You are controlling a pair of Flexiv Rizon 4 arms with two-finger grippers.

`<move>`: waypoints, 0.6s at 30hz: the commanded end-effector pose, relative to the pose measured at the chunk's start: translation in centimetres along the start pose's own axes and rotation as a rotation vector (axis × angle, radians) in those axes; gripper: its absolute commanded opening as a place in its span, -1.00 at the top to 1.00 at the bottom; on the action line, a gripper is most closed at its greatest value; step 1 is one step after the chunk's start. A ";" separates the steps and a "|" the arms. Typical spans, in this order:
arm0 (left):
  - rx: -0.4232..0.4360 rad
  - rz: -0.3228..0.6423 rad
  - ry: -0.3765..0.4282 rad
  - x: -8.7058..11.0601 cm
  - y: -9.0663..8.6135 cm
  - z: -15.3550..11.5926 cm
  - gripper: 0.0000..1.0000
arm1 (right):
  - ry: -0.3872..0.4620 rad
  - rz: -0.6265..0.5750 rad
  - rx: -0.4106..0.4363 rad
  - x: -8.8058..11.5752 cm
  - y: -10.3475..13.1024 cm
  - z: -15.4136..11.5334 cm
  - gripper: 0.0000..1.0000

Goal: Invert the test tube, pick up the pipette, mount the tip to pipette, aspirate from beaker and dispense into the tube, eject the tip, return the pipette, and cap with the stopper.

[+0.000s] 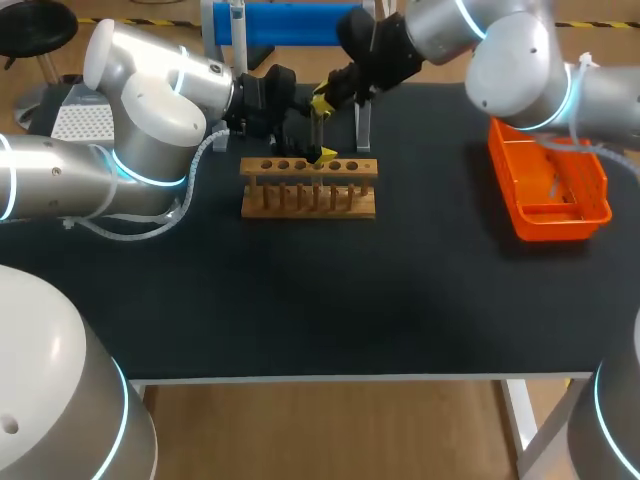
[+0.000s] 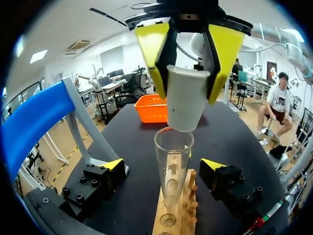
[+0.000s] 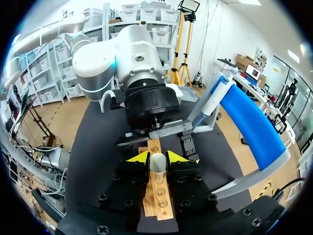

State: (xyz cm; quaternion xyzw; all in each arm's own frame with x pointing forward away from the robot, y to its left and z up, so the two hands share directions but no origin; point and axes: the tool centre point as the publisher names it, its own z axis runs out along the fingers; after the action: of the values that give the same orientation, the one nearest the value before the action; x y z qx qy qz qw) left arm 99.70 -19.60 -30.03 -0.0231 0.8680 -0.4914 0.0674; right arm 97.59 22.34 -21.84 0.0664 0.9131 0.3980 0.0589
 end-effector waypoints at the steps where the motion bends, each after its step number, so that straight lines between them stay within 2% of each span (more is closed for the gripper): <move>1: 0.001 0.000 0.000 0.0 0.0 0.1 -1.00 | 0.006 0.001 0.011 -0.1 -0.1 0.5 1.00; 12: 0.001 0.000 0.000 0.0 0.0 0.1 -1.00 | 0.014 -0.001 0.035 0.0 -0.7 1.3 1.00; 18: 0.001 0.000 0.000 0.0 0.0 0.1 -1.00 | 0.005 0.003 0.014 -0.3 -0.2 0.9 1.00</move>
State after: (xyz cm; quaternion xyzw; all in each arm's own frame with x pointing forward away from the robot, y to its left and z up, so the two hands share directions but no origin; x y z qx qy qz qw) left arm 99.70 -19.60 -30.03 -0.0231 0.8680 -0.4914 0.0674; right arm 97.85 22.73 -22.37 0.0673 0.9169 0.3895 0.0553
